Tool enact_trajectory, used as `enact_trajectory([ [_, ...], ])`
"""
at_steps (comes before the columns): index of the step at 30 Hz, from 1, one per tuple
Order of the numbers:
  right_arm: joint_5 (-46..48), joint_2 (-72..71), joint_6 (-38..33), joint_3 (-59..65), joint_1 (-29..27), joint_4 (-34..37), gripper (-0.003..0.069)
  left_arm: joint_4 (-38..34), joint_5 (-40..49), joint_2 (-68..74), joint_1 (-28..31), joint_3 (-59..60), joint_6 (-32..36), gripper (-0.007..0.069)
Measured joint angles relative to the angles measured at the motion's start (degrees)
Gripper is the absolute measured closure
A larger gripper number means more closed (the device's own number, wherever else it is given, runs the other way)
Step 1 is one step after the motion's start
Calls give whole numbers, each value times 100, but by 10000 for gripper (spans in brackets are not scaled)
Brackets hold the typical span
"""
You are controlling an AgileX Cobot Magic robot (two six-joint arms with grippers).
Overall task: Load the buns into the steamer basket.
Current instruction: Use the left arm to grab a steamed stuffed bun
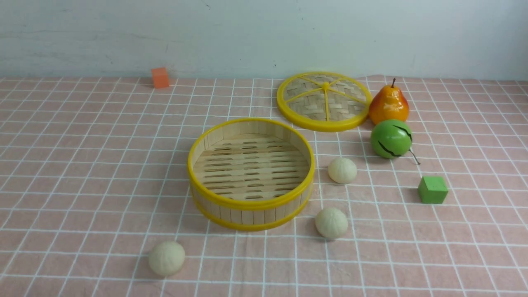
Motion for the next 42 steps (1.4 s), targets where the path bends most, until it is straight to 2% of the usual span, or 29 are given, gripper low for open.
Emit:
enact_trajectory([
  [6,-195,0,0,25,0,0,420,0,-399,0,0,0,0,428],
  [8,-668,0,0,59,0,-5,420,0,-1268,0,0,0,0,426],
  [10,-1027,0,0,59,0,-5,420,0,-1616,0,0,0,0,425],
  [12,-1885,0,0,59,0,-57,420,6,-2463,0,0,0,6,425],
  [14,-2613,0,5,59,0,-108,420,6,-3037,0,0,0,18,424],
  [15,-2686,0,16,59,0,-108,420,6,-3037,0,0,0,18,424],
  [17,-3460,0,170,59,0,-115,420,-7,-3757,0,0,0,-10,424],
  [20,-4447,38,414,59,0,-110,420,-122,-4894,0,0,0,-703,422],
  [22,-4774,91,547,59,0,-106,420,-229,-5198,-2,0,-53,-1129,422],
  [23,-4947,201,807,-1,0,-85,426,-110,-5057,-2,0,-328,-1401,425],
  [25,-4848,335,958,-202,0,-58,447,298,-4619,99,0,-843,-1527,444],
  [27,-4441,675,1066,-909,0,-60,526,862,-3855,530,0,-1788,-1639,503],
  [29,-3922,1053,1112,-1520,0,-114,616,1071,-3154,1053,0,-2605,-1827,568],
  [30,-3860,1101,1112,-1674,0,-139,624,1084,-2998,1181,0,-2777,-1847,585],
  [32,-3025,1710,1119,-2521,0,-387,675,1150,-2326,1957,0,-3595,-1994,638],
  [34,-2268,2387,1119,-3031,0,-734,676,1169,-1933,2895,0,-4106,-2005,638],
  [36,-1997,2692,1119,-3179,0,-923,675,1174,-1781,3305,0,-4222,-2029,638],
  [37,-1450,3256,1124,-3283,0,-1077,673,1112,-1259,4050,0,-4402,-2130,638],
  [38,-1450,3320,1124,-3283,0,-1077,673,1112,-1187,4132,0,-4422,-2130,638],
  [40,-635,4003,1137,-3301,0,-1096,671,616,-204,5047,0,-4674,-2278,638],
  [42,-6,4728,1137,-3301,0,-1047,670,68,713,5780,0,-4840,-2066,638],
])
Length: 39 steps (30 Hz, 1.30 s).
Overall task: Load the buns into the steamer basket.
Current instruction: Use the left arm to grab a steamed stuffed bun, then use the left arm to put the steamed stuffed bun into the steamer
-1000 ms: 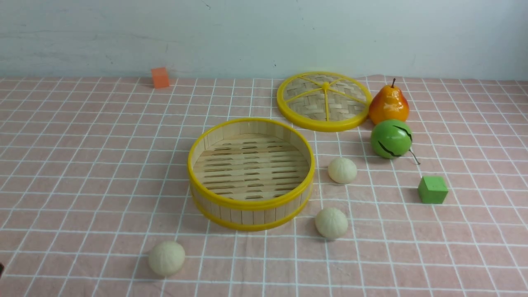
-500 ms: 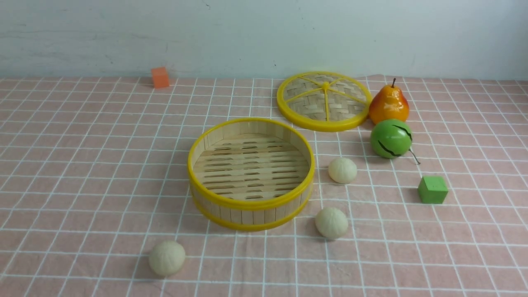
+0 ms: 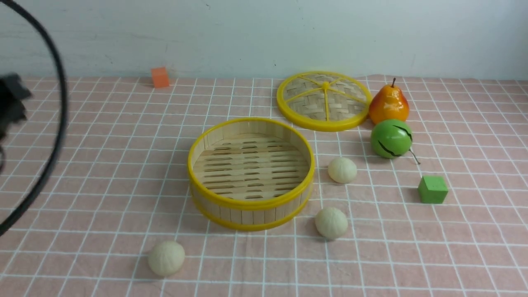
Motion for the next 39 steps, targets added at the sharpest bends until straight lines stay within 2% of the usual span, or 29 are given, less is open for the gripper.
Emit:
enact_trajectory([
  [4,485,751,-7,-78,93,230,669,-1039,820,829,0,-146,1172,638],
  [6,890,1233,-245,-445,435,485,669,-1966,1191,1367,-60,-153,2431,638],
  [7,1016,1401,-390,-574,550,546,669,-2246,1262,1542,-139,-158,2803,638],
  [8,1045,1401,-390,-605,580,546,669,-2293,1271,1575,-159,-158,2863,638],
  [10,1356,1838,-721,-967,944,718,669,-2515,1307,1955,-587,-201,3294,623],
  [12,1420,2005,-793,-1075,1066,805,668,-2378,1286,2104,-757,-225,3307,601],
  [16,1551,2369,-839,-1251,1271,961,663,-1419,1055,2630,-1223,-368,2861,447],
  [18,1645,2472,-878,-1271,1284,1013,659,-653,998,3038,-1334,-543,2409,296],
  [19,1656,2472,-879,-1271,1284,1013,659,-653,998,3068,-1335,-543,2409,287],
  [21,1669,2472,-879,-1271,1290,1051,655,-333,973,3391,-1346,-685,2218,208],
  [23,1669,2472,-879,-1271,1294,1066,654,-236,955,3676,-1360,-792,2199,188],
  [26,1669,2472,-879,-1271,1294,1087,651,-226,955,3977,-1360,-902,2253,233],
  [28,1669,2472,-879,-1271,1294,1107,649,-263,976,4098,-1360,-977,2296,325],
  [31,1669,2472,-879,-1271,1294,1133,646,-345,1111,4078,-1364,-1141,2334,526],
  [33,1669,2472,-879,-1271,1294,1133,644,-442,1251,4009,-1364,-1350,2351,608],
  [36,1600,2472,-879,-1271,1294,1138,640,-664,1341,3798,-1378,-1880,2435,637],
  [39,1496,2472,-879,-1271,1294,1138,637,-900,992,3746,-1383,-2565,2509,637],
])
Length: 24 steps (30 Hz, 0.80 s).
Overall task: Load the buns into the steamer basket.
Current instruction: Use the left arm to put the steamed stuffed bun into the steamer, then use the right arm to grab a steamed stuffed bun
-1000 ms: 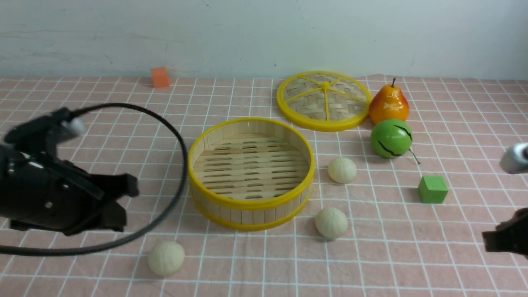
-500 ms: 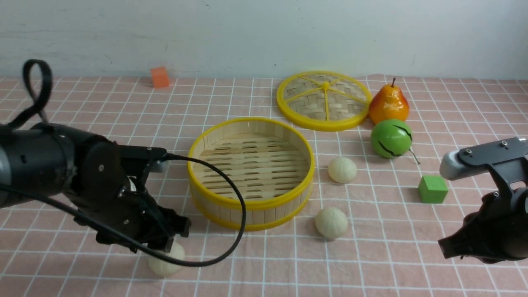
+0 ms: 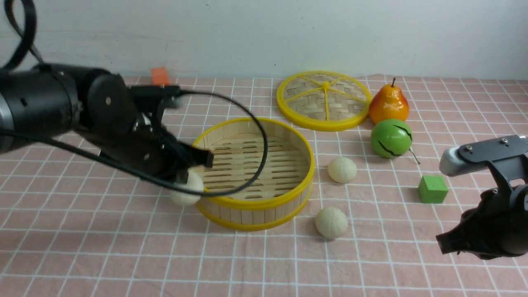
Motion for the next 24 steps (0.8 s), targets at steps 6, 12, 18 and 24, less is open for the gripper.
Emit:
enact_trajectory([
  [6,-27,0,0,0,0,20,628,-19,-498,758,0,-830,25,636],
  [12,-27,0,0,0,0,20,613,68,-503,1978,0,-1155,29,526],
  [18,-27,0,0,0,7,71,568,68,-178,1859,0,-1364,29,272],
  [24,-26,477,-51,-450,543,108,381,-15,945,568,0,-1670,23,230],
])
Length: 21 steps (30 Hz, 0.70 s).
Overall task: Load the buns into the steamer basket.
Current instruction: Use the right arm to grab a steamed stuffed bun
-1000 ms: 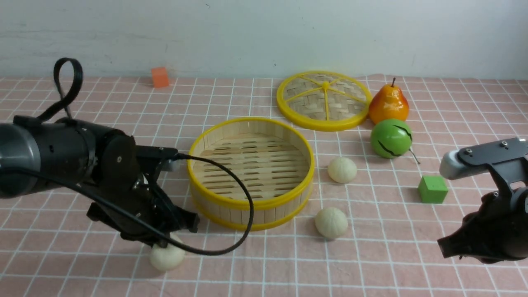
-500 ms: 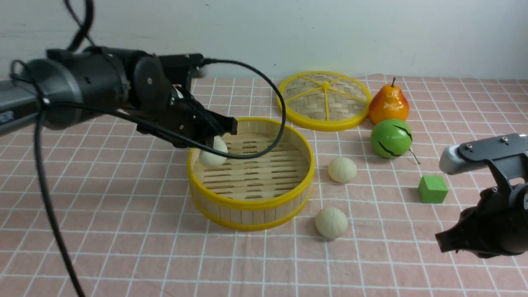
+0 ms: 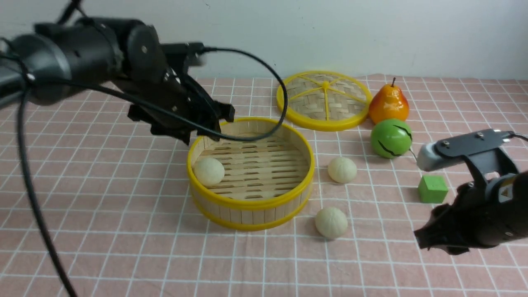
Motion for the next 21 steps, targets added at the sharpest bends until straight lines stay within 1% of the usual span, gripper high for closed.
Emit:
enact_trajectory([
  [1,0,76,1,-71,60,0,369,-16,9,-138,0,0,0,254],
  [2,0,479,-13,-401,288,0,328,-87,-40,-729,0,87,0,336],
  [3,0,633,-13,-590,387,9,319,-117,-84,-1037,0,190,0,383],
  [4,22,1013,-13,-946,516,20,304,-151,-134,-1488,0,360,0,458],
  [5,31,1067,-13,-999,528,19,304,-158,-135,-1560,0,392,0,470],
  [6,66,1453,-19,-1364,586,19,298,-160,-157,-2054,0,651,5,557],
  [8,136,1923,-31,-1759,599,-17,294,-122,-157,-2626,0,1081,5,635],
  [10,248,2432,-37,-2261,599,-129,293,64,-131,-3292,0,1790,5,638],
  [12,325,2670,-37,-2463,599,-158,293,148,-91,-3604,0,2101,-19,638],
  [15,412,3204,-37,-2820,599,-86,304,355,-20,-4487,0,3121,-136,638],
  [17,418,3419,-110,-2906,599,27,330,491,-14,-5027,0,3624,-158,638],
  [18,418,3452,-119,-2905,599,32,334,508,-7,-5118,0,3666,-158,638],
  [19,437,3544,-188,-2926,599,58,371,619,20,-5408,0,3980,-170,638],
  [21,437,3595,-266,-2932,599,82,409,764,71,-5628,0,4160,-170,638],
])
